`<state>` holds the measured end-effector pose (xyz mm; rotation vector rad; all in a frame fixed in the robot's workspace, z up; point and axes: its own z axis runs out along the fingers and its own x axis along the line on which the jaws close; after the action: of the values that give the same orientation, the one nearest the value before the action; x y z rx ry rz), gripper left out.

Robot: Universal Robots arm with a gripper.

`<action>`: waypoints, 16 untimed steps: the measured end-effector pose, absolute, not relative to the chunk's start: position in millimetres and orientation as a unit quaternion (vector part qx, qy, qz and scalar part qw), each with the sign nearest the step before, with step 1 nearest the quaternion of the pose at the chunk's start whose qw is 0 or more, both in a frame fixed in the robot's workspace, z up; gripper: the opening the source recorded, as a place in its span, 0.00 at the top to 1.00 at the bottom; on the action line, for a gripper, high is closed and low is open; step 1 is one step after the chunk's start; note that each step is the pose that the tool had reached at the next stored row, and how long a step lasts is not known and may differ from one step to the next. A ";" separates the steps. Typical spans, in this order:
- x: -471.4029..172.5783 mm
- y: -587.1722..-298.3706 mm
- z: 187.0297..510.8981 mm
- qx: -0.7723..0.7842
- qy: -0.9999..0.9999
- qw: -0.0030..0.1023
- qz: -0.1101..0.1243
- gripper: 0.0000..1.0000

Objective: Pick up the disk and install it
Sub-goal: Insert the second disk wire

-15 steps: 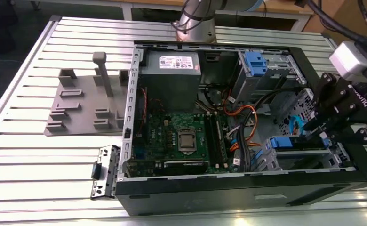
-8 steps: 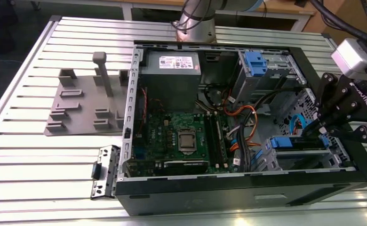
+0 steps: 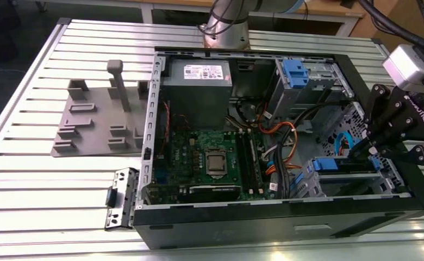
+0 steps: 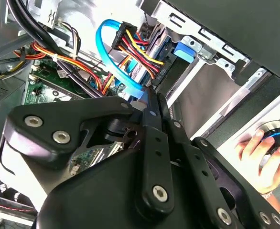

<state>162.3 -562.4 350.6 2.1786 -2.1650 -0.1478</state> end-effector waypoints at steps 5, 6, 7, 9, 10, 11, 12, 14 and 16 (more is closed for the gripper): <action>162.3 -562.5 350.6 0.708 -0.704 0.033 -0.048 0.73; 162.3 -562.5 350.6 0.708 -0.704 0.033 -0.048 0.73; 162.3 -562.5 350.6 0.708 -0.704 0.033 -0.048 0.66; 162.3 -562.6 350.6 0.708 -0.704 0.033 -0.048 0.66; 162.3 -562.6 350.5 0.708 -0.704 0.033 -0.048 0.66; 162.3 -562.6 349.9 0.708 -0.704 0.033 -0.048 0.66; 162.3 -562.6 348.6 0.708 -0.704 0.033 -0.048 0.66; 162.2 -562.5 345.6 0.708 -0.704 0.033 -0.048 0.66; 162.3 -562.5 343.1 0.708 -0.704 0.033 -0.048 0.66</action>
<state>162.3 -562.5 343.1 2.1784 -2.1649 -0.1475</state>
